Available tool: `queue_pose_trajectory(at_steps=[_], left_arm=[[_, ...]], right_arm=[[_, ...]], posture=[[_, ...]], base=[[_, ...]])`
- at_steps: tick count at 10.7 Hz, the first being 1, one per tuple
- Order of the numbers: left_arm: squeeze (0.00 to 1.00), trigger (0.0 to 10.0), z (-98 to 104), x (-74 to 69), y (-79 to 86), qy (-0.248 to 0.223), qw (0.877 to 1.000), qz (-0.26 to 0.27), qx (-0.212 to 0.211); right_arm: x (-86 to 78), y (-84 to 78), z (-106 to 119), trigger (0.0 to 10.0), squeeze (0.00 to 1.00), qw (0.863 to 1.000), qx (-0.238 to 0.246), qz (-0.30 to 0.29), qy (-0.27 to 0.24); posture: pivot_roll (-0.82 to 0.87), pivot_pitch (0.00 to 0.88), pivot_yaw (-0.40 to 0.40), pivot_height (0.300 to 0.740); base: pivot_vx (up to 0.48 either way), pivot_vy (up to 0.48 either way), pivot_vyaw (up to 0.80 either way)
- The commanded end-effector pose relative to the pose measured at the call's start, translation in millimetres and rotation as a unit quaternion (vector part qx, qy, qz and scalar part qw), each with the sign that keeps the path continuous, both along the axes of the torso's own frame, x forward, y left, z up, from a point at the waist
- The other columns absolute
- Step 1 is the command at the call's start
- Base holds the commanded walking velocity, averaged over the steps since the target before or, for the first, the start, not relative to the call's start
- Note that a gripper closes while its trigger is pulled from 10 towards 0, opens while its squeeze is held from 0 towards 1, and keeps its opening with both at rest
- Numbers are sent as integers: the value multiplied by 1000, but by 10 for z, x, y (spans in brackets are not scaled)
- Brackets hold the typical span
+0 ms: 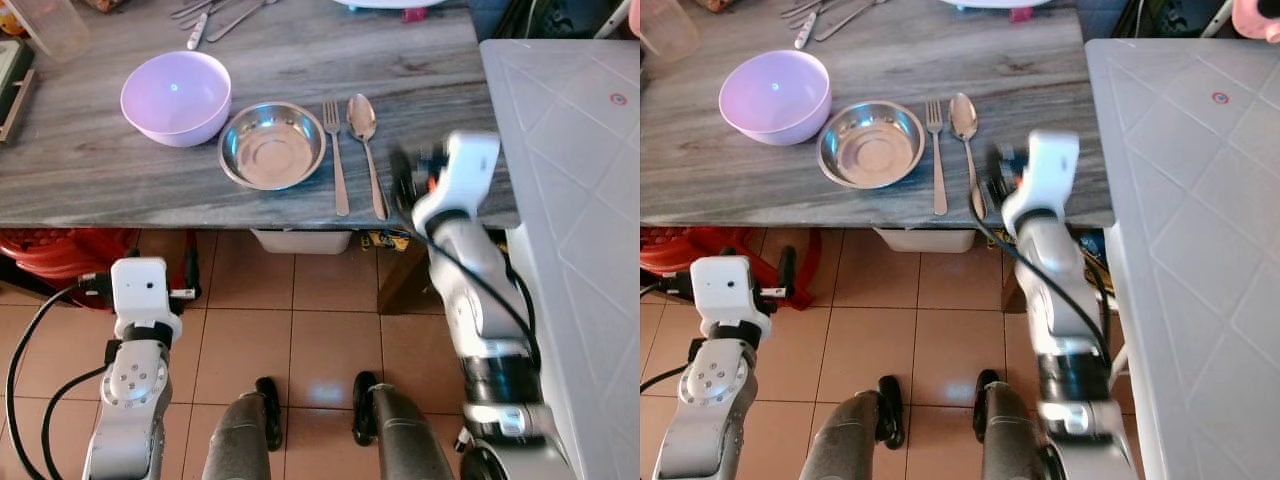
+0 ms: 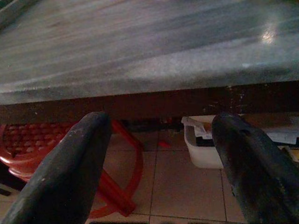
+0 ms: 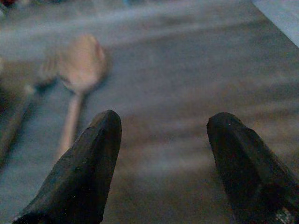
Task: Setting the table
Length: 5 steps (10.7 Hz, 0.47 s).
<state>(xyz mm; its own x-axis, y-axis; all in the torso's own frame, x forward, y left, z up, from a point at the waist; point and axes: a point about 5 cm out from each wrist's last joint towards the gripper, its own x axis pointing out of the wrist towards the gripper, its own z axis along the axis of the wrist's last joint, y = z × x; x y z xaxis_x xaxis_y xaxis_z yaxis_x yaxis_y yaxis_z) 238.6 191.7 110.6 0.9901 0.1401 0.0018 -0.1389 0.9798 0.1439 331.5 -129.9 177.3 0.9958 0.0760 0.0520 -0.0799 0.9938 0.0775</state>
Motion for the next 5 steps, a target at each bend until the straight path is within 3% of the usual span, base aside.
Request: queue_pose_trajectory(at_steps=[1, 5], left_arm=[[0, 10000, -50, -26, 48, 10, 1000, 4, 3], [0, 10000, -48, -14, 42, 10, 1000, 2, 2]], right_arm=[[-55, -19, -36, 10000, 118, 1000, -16, -14, 11], [-20, 71, -136, 10000, 94, 998, -16, 19, 60]], posture=[[29, 274, 38, 740], [31, 270, 39, 740]], base=[[0, 0, 0], [0, 0, 0]])
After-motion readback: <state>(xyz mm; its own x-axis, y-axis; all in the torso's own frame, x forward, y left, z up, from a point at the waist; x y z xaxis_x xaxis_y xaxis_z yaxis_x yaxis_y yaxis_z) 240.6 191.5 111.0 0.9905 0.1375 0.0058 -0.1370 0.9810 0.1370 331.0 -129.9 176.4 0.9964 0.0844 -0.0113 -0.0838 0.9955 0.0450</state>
